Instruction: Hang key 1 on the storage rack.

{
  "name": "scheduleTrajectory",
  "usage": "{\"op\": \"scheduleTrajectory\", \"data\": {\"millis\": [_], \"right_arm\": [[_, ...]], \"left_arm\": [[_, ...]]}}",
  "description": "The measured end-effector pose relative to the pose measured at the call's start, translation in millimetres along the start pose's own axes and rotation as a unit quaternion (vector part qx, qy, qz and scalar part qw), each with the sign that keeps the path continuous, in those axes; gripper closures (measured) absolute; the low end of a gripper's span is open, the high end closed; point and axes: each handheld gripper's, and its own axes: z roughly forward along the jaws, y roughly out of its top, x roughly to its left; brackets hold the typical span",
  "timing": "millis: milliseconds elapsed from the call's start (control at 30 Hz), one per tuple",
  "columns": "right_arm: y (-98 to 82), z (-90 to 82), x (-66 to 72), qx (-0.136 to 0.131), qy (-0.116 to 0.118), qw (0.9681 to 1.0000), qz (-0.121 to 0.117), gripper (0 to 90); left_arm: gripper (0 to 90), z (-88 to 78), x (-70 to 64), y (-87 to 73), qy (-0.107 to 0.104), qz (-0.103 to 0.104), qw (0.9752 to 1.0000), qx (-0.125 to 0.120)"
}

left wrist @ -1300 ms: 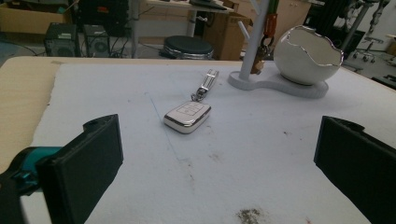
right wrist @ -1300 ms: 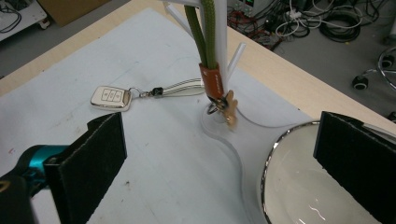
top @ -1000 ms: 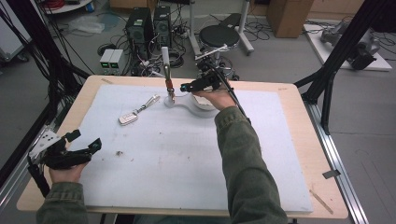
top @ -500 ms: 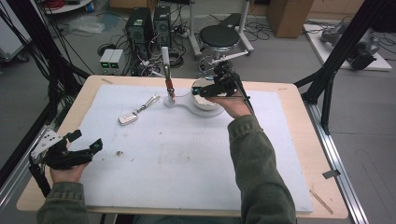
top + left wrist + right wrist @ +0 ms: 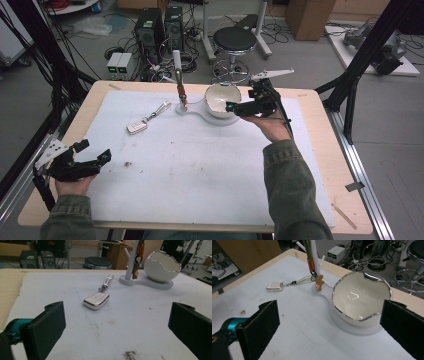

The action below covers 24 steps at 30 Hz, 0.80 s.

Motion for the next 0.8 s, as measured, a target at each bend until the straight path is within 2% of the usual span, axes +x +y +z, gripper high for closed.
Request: {"op": "scheduleTrajectory", "data": {"millis": [267,567,767,800], "right_arm": [[-23.5,-14.2,-6.7,-0.016,-0.006,0.9998,0.013,1.4],[-50.7,-19.3,-15.5,-0.024,-0.010,0.9991,0.033,1.4],[-69.7,-24.7,-19.4,-0.026,-0.020,0.9987,0.040,1.4],[-76.8,-27.3,-20.9,-0.026,-0.027,0.9983,0.044,1.4]], "left_arm": [[1.7,-0.7,0.2,0.2,-0.001,-0.003,1.0000,-0.003],[1.7,-1.0,0.2,0.2,0.000,-0.003,1.0000,-0.004],[1.7,-1.6,0.8,0.3,-0.001,-0.001,1.0000,-0.005],[1.7,-1.7,0.8,0.3,-0.001,-0.001,1.0000,-0.005]]}}
